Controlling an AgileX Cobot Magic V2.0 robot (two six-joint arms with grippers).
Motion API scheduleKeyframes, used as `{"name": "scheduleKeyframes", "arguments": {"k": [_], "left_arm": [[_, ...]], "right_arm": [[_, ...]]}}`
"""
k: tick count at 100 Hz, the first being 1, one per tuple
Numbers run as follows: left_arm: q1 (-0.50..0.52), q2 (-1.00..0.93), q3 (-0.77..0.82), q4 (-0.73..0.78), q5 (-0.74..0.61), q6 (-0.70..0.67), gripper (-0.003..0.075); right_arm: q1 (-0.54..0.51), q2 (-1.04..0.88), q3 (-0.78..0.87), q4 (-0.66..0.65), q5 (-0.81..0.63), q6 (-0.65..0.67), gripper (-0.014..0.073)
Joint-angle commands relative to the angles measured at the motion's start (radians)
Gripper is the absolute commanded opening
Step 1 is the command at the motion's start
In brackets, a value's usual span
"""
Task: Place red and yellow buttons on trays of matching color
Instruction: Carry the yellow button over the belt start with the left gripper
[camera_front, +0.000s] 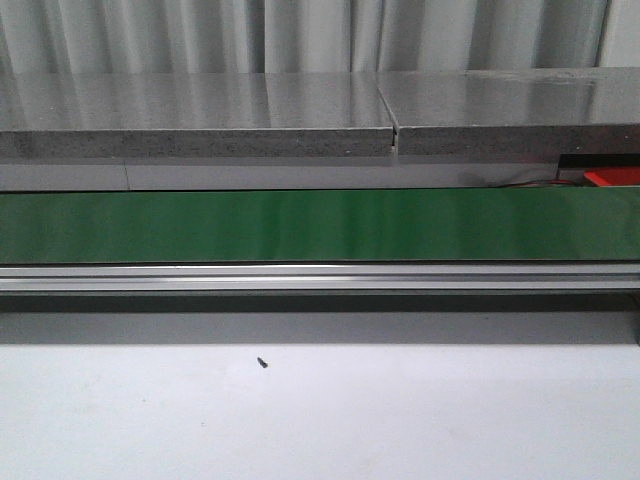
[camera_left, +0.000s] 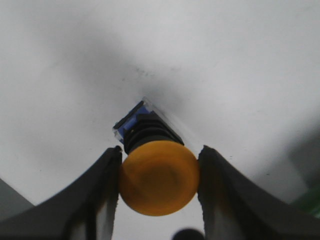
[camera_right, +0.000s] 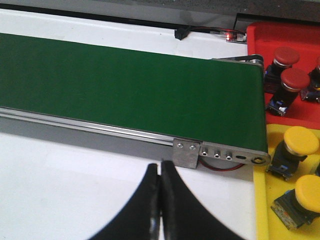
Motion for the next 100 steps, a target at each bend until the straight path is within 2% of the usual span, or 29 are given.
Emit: {"name": "scheduleKeyframes", "arguments": {"k": [1, 22, 40, 70, 100], "left_arm": [[-0.001, -0.123, -0.03, -0.03, -0.035, 0.015, 0.019], [-0.064, -0.197, -0.114, -0.038, 0.06, 0.065, 0.019], [-0.192, -0.195, -0.198, -0.029, 0.098, 0.067, 0.019], [-0.342, -0.149, -0.205, -0.026, 0.131, 0.067, 0.019], [-0.422, -0.066, -0.205, -0.04, 0.135, 0.067, 0.019]], "right_arm": [[0.001, 0.001, -0.029, -0.006, -0.069, -0.011, -0.0067], [0.001, 0.001, -0.029, -0.006, -0.069, -0.011, -0.0067], [0.001, 0.001, -0.029, -0.006, -0.069, -0.011, -0.0067], [0.001, 0.001, -0.029, -0.005, -0.069, -0.011, -0.0067], [0.001, 0.001, -0.029, 0.001, -0.069, -0.011, -0.0067]]}}
